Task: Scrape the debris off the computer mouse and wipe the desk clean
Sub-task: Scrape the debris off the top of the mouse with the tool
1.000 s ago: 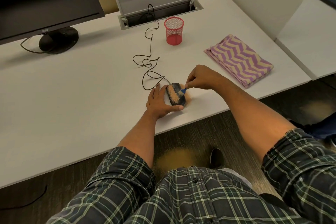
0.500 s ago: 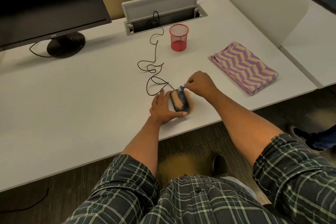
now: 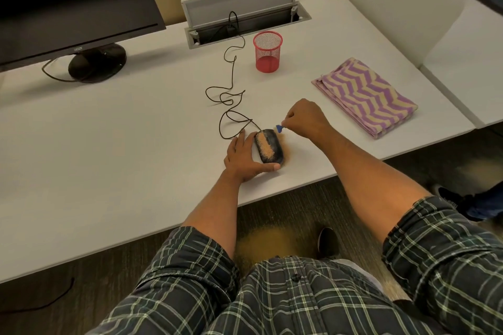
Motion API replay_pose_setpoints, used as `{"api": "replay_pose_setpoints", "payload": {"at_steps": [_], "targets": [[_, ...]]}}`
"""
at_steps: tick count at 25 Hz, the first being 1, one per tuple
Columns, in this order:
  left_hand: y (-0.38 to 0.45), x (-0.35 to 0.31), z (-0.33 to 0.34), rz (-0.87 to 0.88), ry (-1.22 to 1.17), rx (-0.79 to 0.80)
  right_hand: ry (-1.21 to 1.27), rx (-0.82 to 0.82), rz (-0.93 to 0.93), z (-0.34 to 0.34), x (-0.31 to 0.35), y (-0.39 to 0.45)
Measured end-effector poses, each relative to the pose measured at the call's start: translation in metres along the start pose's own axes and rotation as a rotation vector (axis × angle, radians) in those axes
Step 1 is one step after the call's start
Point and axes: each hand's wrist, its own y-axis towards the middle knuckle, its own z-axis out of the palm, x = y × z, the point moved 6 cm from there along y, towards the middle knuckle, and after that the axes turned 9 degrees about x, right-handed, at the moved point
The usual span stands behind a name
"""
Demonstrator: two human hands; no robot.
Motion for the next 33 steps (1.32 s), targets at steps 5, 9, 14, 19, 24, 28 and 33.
{"api": "replay_pose_setpoints", "payload": {"at_steps": [5,9,14,19,24,28,33], "targets": [[0.002,0.001,0.001,0.0,0.009,-0.006,-0.006,0.018,0.005,-0.003,-0.001,-0.003],[0.003,0.001,0.001,-0.001,0.001,-0.005,-0.038,0.03,0.005,-0.002,-0.003,-0.007],[0.002,0.001,0.001,0.002,0.002,-0.009,0.035,0.09,-0.074,-0.002,-0.001,-0.016],[0.003,0.002,0.001,-0.005,0.008,-0.016,-0.017,0.129,-0.094,-0.004,0.001,-0.022],[0.004,0.003,0.001,-0.005,0.015,-0.015,-0.031,0.15,-0.109,-0.006,0.0,-0.029],[0.003,0.002,0.001,-0.004,0.007,-0.019,-0.019,0.107,-0.122,-0.007,0.001,-0.033],[0.003,0.002,0.001,0.002,0.001,-0.018,-0.074,0.237,-0.116,-0.001,0.002,-0.034]]}}
